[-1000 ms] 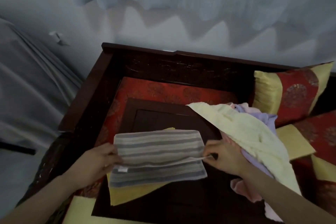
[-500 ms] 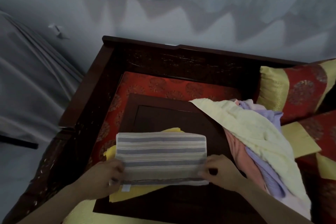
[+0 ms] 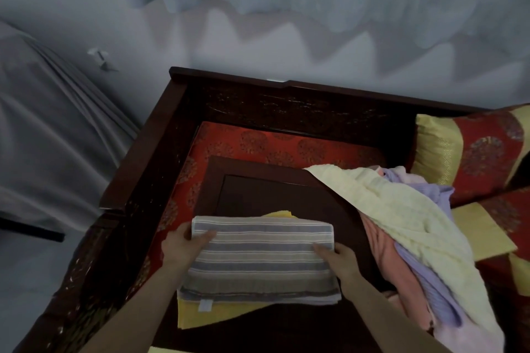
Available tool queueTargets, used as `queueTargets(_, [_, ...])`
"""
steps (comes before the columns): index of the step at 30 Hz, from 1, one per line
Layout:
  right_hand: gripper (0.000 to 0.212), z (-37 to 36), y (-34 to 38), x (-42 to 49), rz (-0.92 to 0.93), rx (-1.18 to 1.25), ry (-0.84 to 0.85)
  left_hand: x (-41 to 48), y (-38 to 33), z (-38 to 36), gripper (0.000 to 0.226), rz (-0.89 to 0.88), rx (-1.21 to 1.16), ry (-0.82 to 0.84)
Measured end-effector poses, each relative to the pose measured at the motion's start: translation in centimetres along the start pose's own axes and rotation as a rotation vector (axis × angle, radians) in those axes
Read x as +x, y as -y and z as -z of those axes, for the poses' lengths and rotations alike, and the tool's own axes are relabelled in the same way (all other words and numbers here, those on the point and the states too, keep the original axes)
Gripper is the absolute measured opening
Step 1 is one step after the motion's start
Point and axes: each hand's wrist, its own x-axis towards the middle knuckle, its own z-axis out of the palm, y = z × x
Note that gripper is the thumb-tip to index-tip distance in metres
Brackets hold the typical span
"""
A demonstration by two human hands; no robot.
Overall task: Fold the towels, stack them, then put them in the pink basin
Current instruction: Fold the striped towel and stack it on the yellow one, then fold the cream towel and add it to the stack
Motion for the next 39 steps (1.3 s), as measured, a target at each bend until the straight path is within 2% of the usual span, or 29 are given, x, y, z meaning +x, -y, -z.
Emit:
queueTargets(2, [0.019, 0.0, 0.3, -0.6, 0.063, -0.011, -0.028, 0.1, -0.4, 0.5, 0.042, -0.064, -0.029, -0.024])
queueTargets(4, [0.020, 0.2, 0.9, -1.8, 0.178, -0.091, -0.024, -1.3, -1.1, 0.7, 0.025, -0.201, -0.076, -0.039])
queueTargets(8, [0.019, 0.6, 2.7, -4.4, 0.445, -0.216, 0.014, -6.2, -1.5, 1.8, 0.021, -0.379, -0.121, -0.076])
queueTargets(11, [0.018, 1.1, 4.3, -5.1, 0.546, -0.261, 0.067, -8.4, -0.1, 3.0, 0.023, -0.339, -0.172, -0.190])
queueTargets(16, [0.023, -1.7, 5.3, -3.8, 0.556, -0.471, 0.192, -8.0, 3.4, 2.7, 0.026, -0.148, -0.174, -0.247])
queueTargets(21, [0.024, -4.6, 3.7, -1.2, 0.447, -0.639, 0.120, -5.6, 4.6, 1.8, 0.026, -0.077, -0.118, -0.208])
queueTargets(25, [0.025, -5.8, 2.0, -2.0, 0.396, -0.545, 0.016, -3.4, 3.3, 2.4, 0.027, -0.140, -0.047, -0.198])
queueTargets(31, [0.049, -4.6, 0.5, -2.7, 0.327, -0.358, -0.066, -1.5, 0.6, 2.0, 0.030, -0.184, 0.046, -0.089])
queueTargets(32, [0.049, -4.4, 0.8, -2.6, 0.309, -0.347, -0.052, -1.2, 0.1, 2.0, 0.033, -0.156, 0.065, -0.064])
queueTargets(34, [0.033, -3.0, 1.7, -2.3, 0.284, -0.350, -0.031, -0.6, -1.3, 2.3, 0.044, -0.102, 0.104, -0.032])
queueTargets(36, [0.027, -0.6, 3.1, -1.8, 0.362, -0.401, -0.063, 0.0, -2.5, 3.5, 0.051, -0.137, 0.177, -0.131])
queueTargets(39, [0.026, 5.7, 5.7, -0.3, 0.489, -0.467, -0.282, 0.2, -6.3, 3.5, 0.035, -0.316, 0.222, -0.384])
